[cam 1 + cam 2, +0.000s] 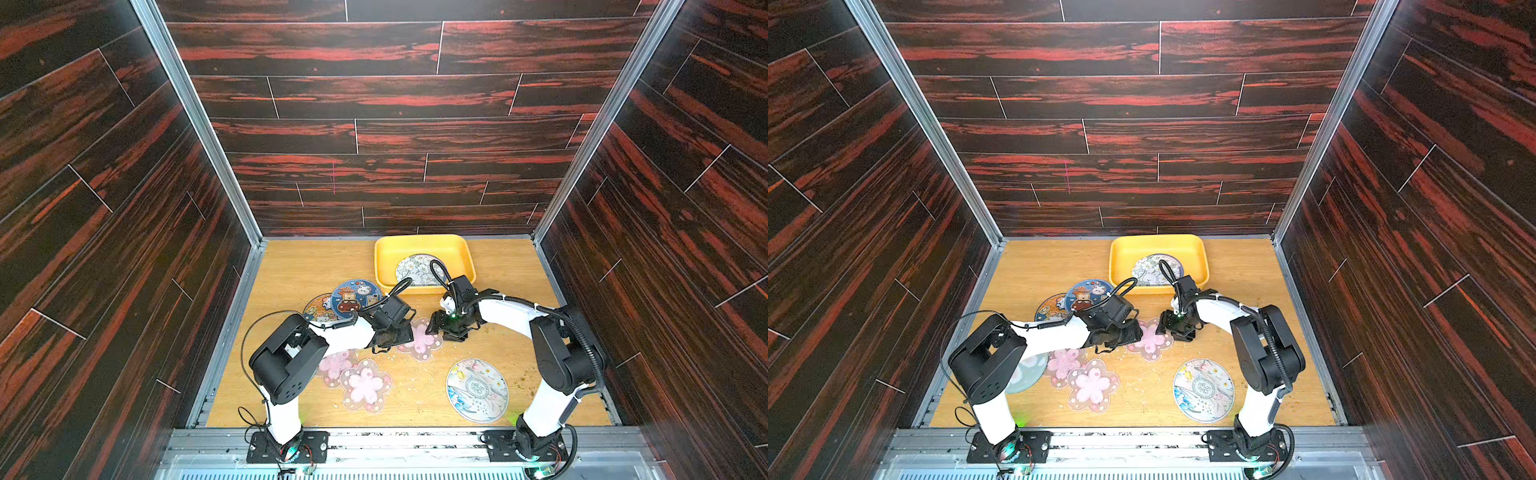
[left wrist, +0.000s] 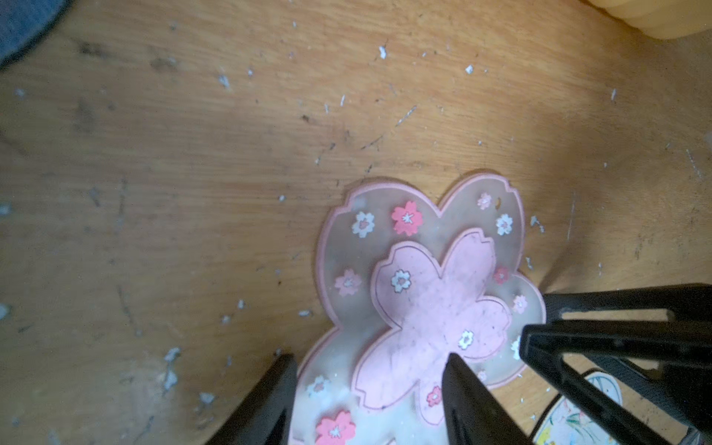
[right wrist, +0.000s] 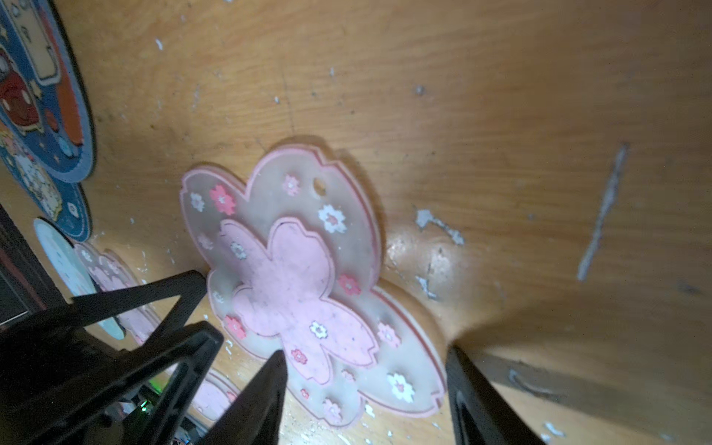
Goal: Put the coasters into the storage box
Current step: Pick up the coaster from the center of the board.
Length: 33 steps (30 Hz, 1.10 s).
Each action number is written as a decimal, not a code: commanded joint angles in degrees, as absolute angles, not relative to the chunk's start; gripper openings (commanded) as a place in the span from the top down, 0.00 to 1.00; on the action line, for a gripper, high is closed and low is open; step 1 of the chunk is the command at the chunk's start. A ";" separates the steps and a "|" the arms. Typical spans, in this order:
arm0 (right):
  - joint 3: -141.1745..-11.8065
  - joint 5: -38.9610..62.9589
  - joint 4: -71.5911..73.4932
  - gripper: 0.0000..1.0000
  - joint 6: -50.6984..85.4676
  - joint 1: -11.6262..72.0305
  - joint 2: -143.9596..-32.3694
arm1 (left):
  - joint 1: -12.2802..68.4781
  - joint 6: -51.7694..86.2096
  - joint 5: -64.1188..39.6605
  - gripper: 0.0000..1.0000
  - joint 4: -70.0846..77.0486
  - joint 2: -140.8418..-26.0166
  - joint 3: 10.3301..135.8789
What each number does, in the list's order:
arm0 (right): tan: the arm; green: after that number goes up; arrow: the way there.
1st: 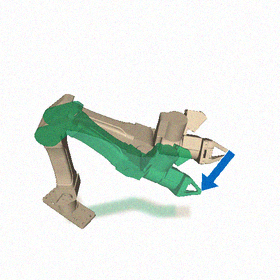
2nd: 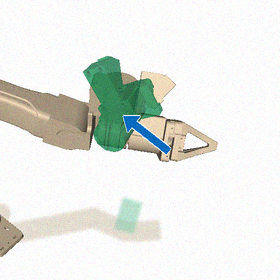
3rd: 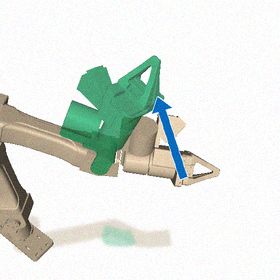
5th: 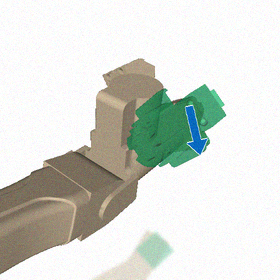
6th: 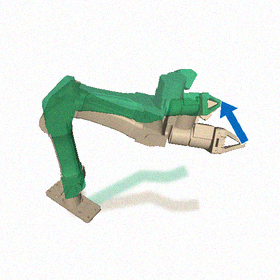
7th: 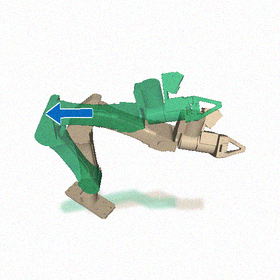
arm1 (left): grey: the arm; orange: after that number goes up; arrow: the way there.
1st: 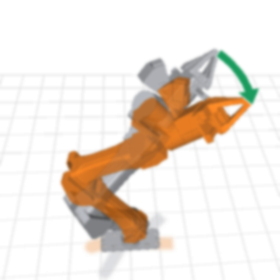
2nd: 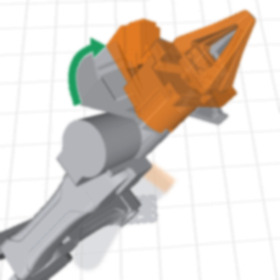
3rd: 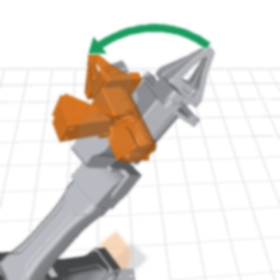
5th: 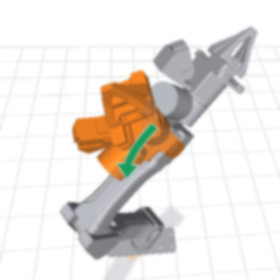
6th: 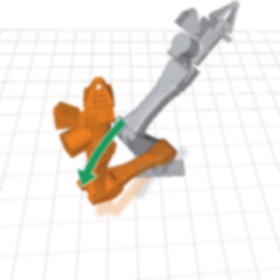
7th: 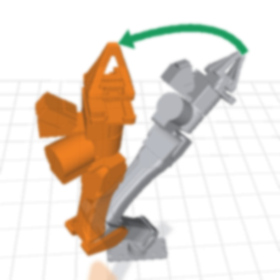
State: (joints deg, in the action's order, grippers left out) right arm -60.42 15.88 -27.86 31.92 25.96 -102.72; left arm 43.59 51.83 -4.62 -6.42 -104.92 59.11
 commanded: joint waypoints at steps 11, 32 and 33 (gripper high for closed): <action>-60.36 18.12 -27.15 0.60 32.71 27.82 -106.53 | 43.95 51.55 -8.19 0.38 -8.98 -107.66 58.43; -63.56 18.37 -31.92 0.98 31.92 25.89 -96.40 | 41.34 53.06 -6.05 0.30 -9.41 -96.16 53.42; -64.75 18.67 -33.24 0.99 31.65 25.68 -95.74 | 40.78 53.17 -5.88 0.30 -9.65 -95.12 52.87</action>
State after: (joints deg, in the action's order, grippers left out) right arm -61.45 18.02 -29.39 32.32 26.35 -100.49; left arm 42.30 52.31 -6.26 -7.33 -99.85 54.37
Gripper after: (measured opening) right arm 0.134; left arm 0.698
